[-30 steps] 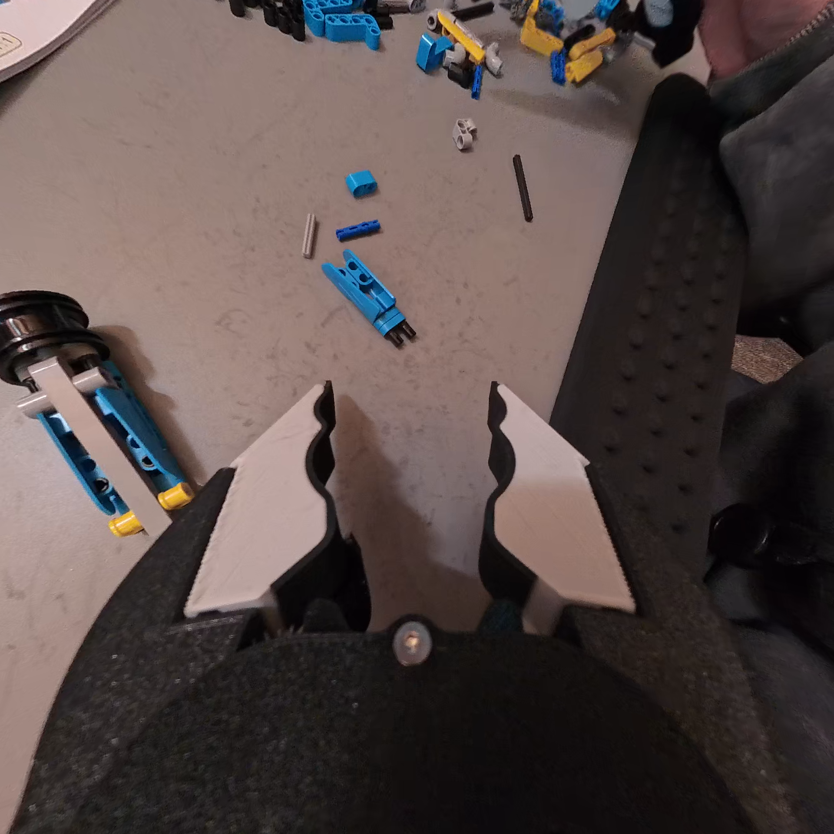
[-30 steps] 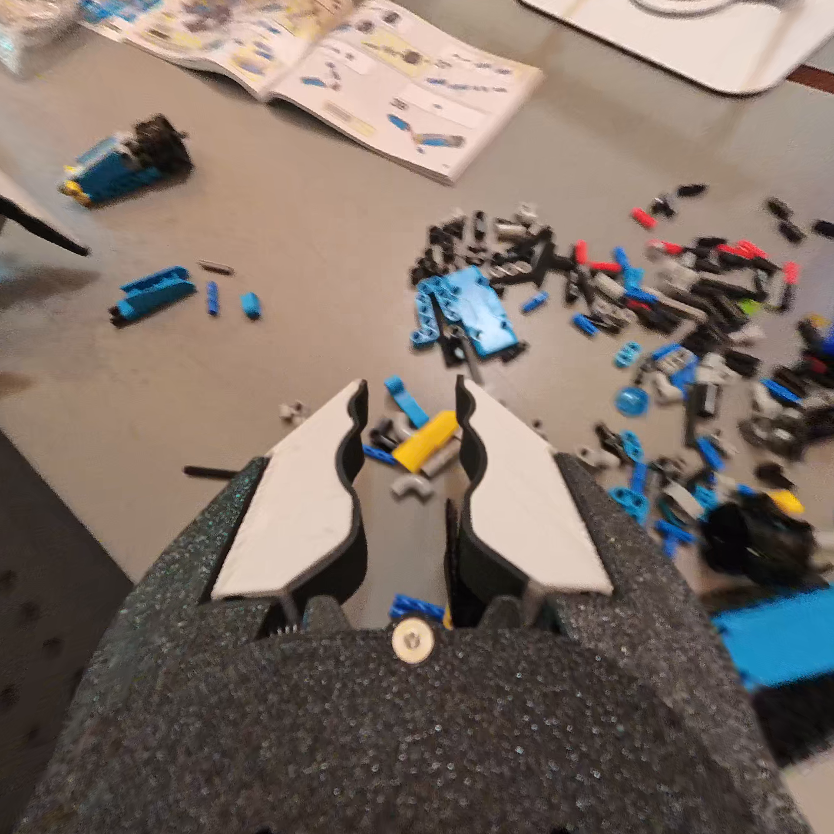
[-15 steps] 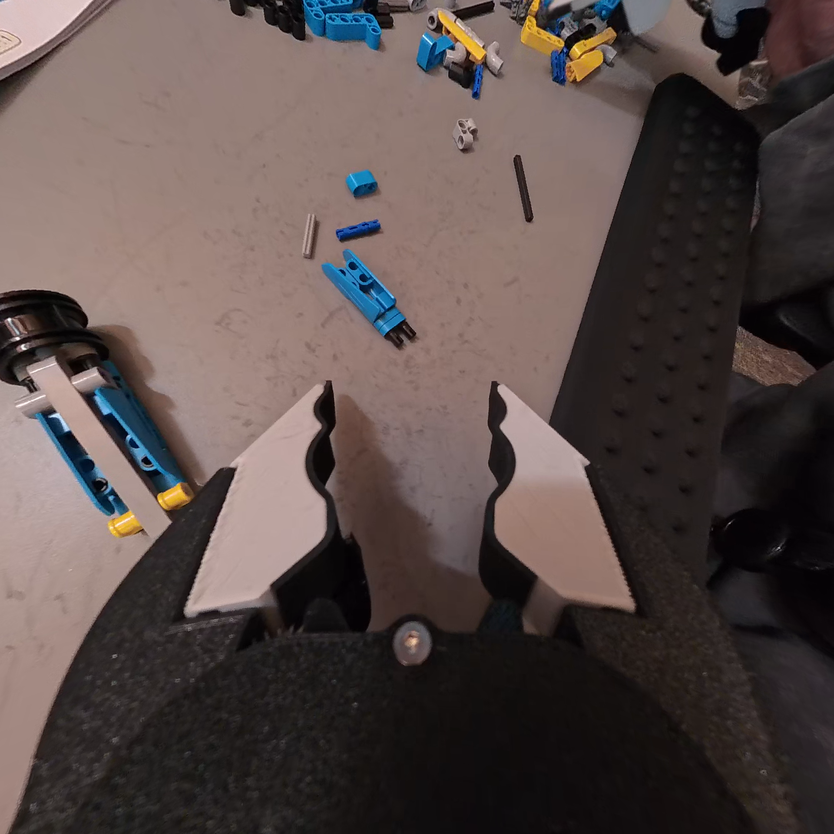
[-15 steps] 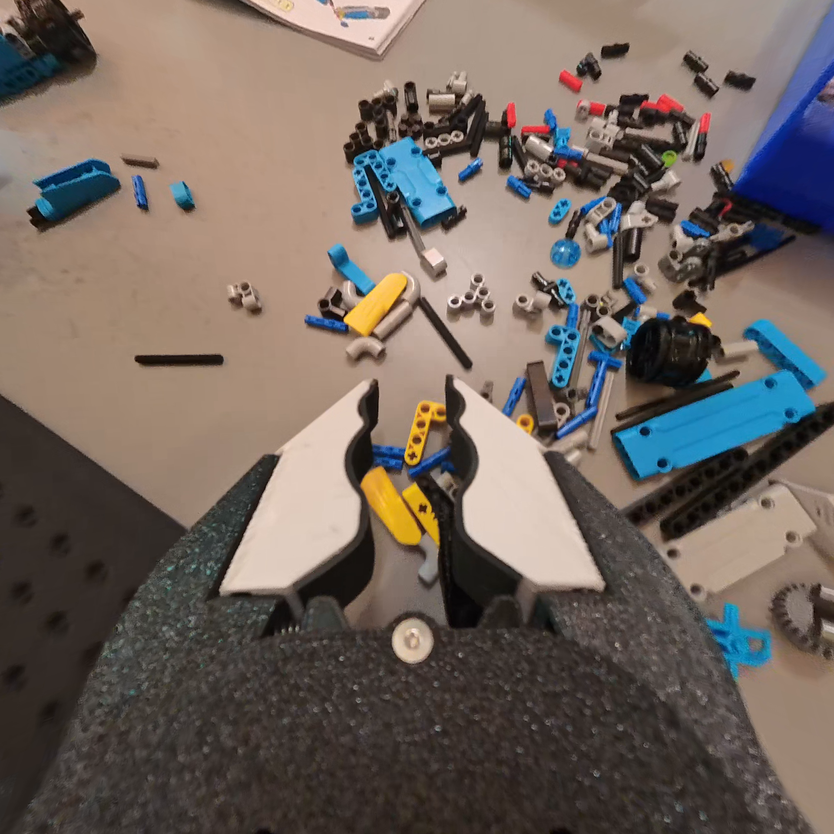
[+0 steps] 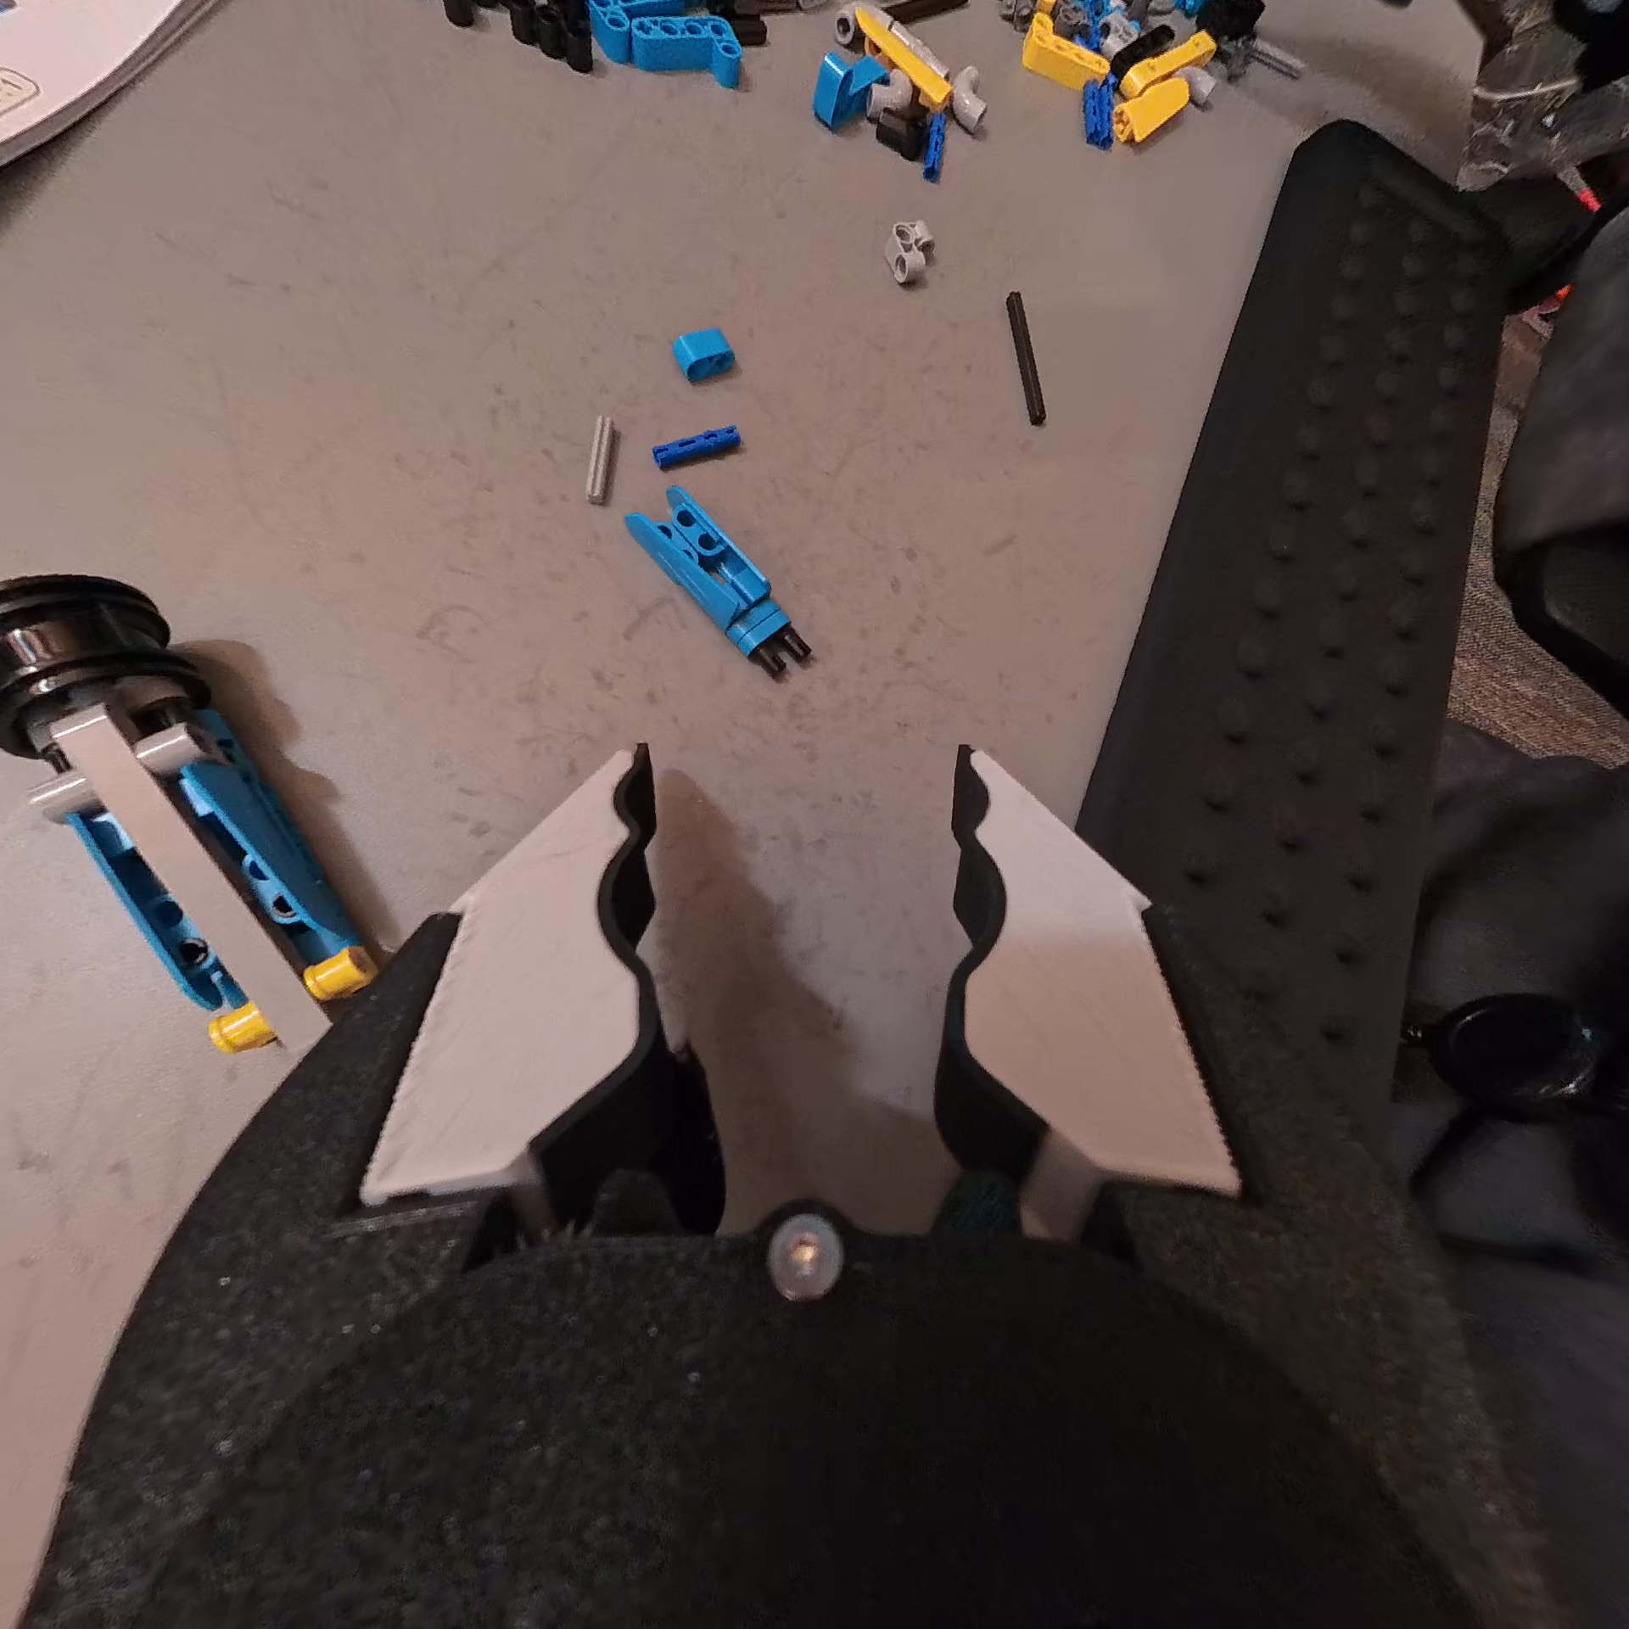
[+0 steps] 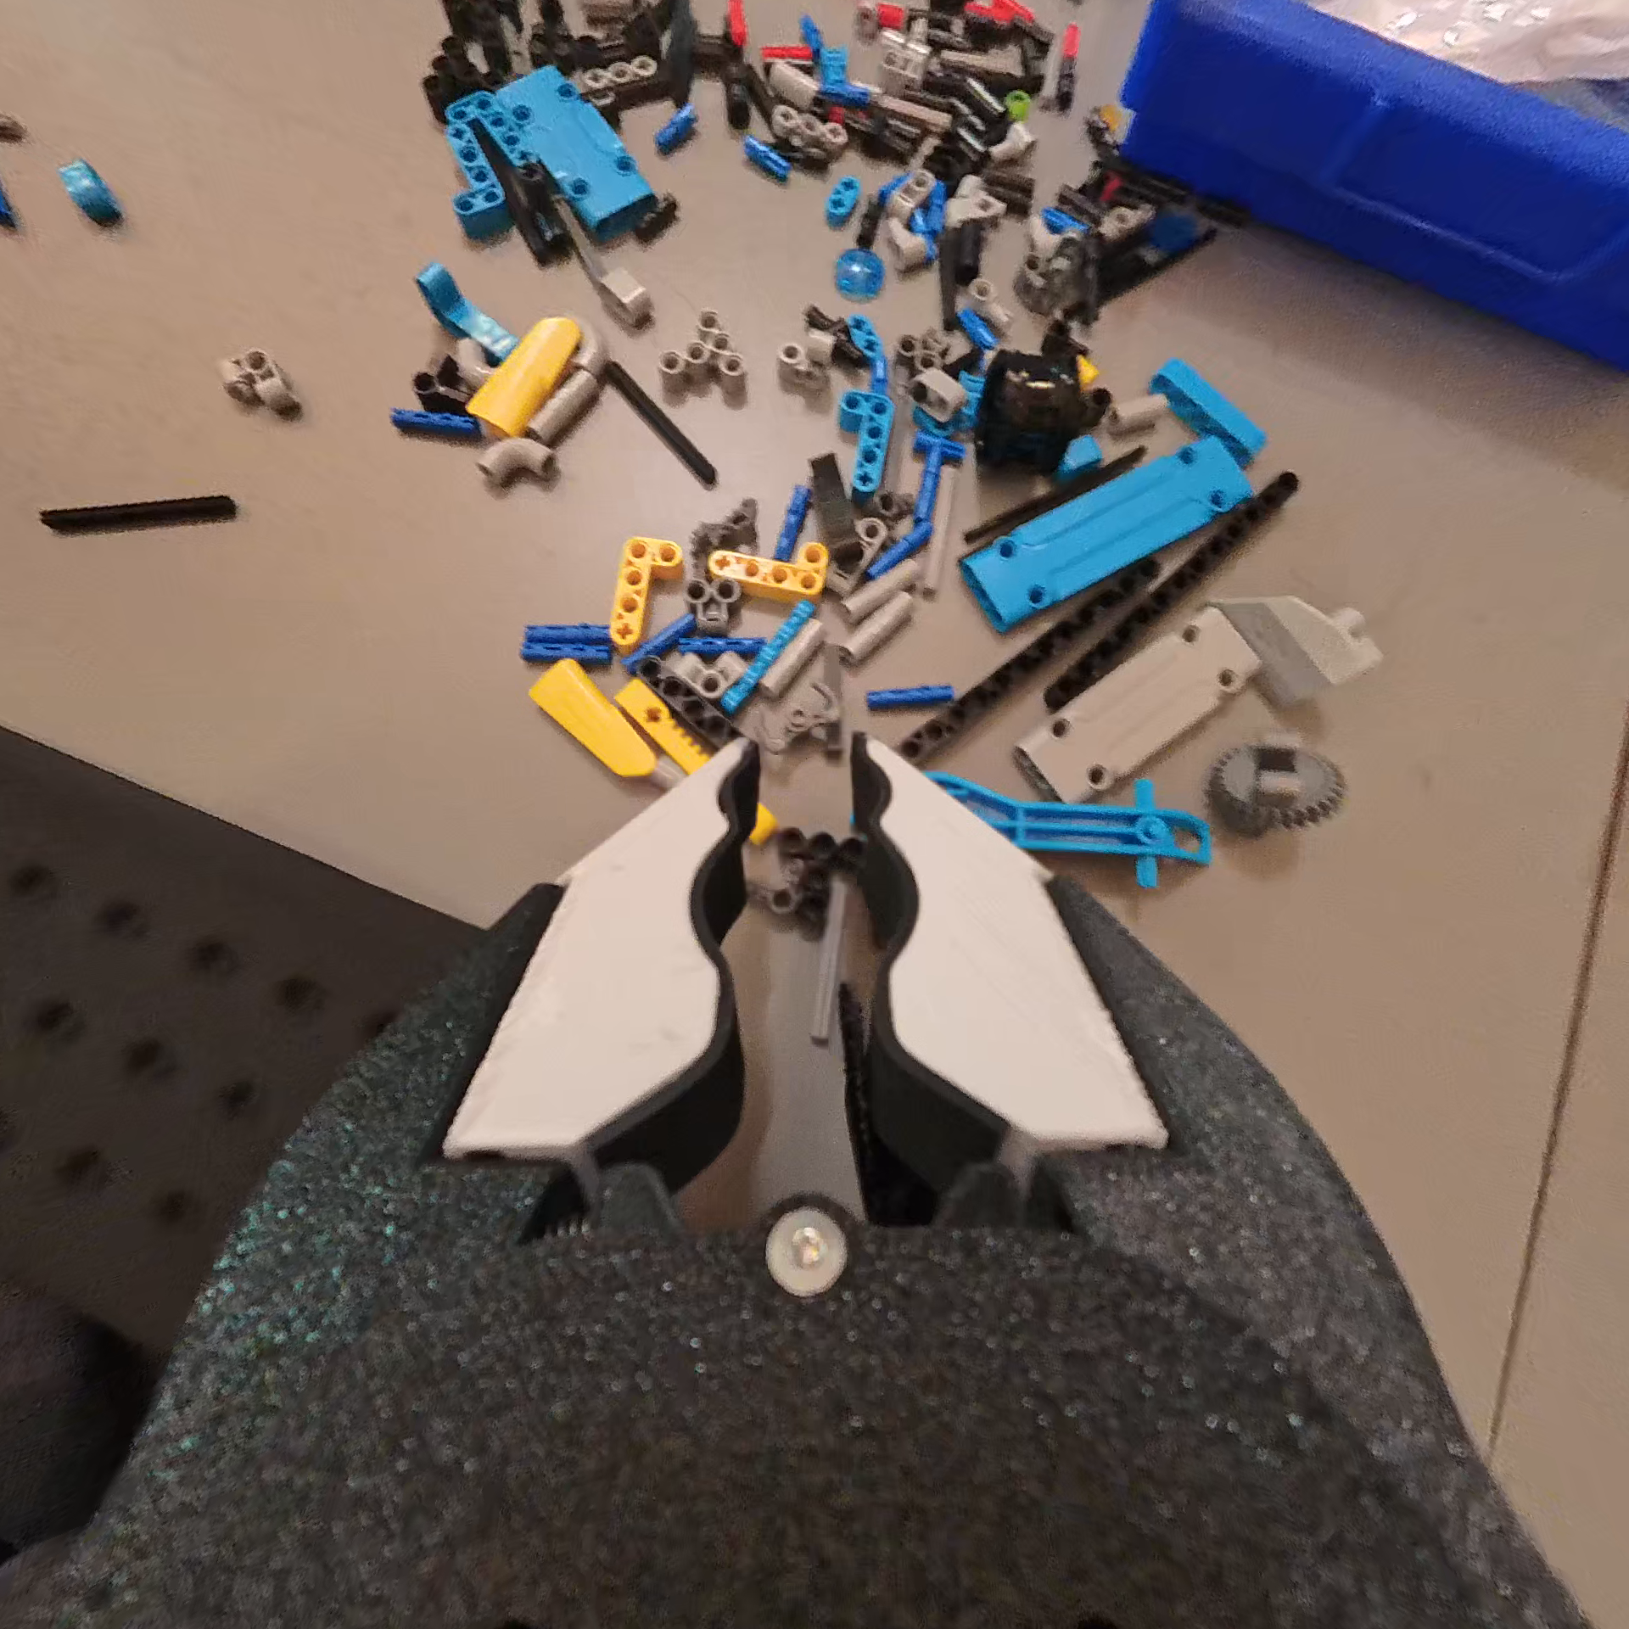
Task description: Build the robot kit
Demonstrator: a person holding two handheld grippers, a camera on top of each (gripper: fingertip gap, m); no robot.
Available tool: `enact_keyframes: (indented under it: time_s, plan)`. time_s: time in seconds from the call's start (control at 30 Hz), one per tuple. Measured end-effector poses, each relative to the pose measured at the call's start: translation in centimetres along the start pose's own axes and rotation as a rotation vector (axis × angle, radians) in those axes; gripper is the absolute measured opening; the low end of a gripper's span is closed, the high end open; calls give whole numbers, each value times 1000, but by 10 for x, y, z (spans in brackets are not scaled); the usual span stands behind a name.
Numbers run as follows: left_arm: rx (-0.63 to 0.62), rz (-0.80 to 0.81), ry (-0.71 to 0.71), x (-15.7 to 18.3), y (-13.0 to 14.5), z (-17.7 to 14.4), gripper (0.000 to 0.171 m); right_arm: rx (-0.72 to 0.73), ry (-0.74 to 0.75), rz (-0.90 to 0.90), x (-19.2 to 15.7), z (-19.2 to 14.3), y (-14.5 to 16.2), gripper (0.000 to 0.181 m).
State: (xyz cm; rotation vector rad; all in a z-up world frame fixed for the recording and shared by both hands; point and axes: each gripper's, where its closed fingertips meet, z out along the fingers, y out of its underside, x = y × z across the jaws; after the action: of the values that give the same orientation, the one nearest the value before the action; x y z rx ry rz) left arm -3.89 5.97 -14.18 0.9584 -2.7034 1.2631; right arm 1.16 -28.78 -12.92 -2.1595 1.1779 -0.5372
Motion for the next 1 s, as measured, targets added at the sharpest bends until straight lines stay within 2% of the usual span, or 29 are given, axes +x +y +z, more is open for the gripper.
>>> enact_keyframes:
  time_s: [0.63, 0.8, 1.0]
  plan:
    - [-8, 3, -4, 0, 1, 2, 68, 1, 69, 92, 31, -26, 35, 20]
    - [-11, 4, -4, 0, 1, 2, 68, 47, 28, 65, 17, -20, 12, 20]
    - [-10, 9, -10, 0, 1, 2, 68, 9, -86, -39, -19, 26, -20, 17]
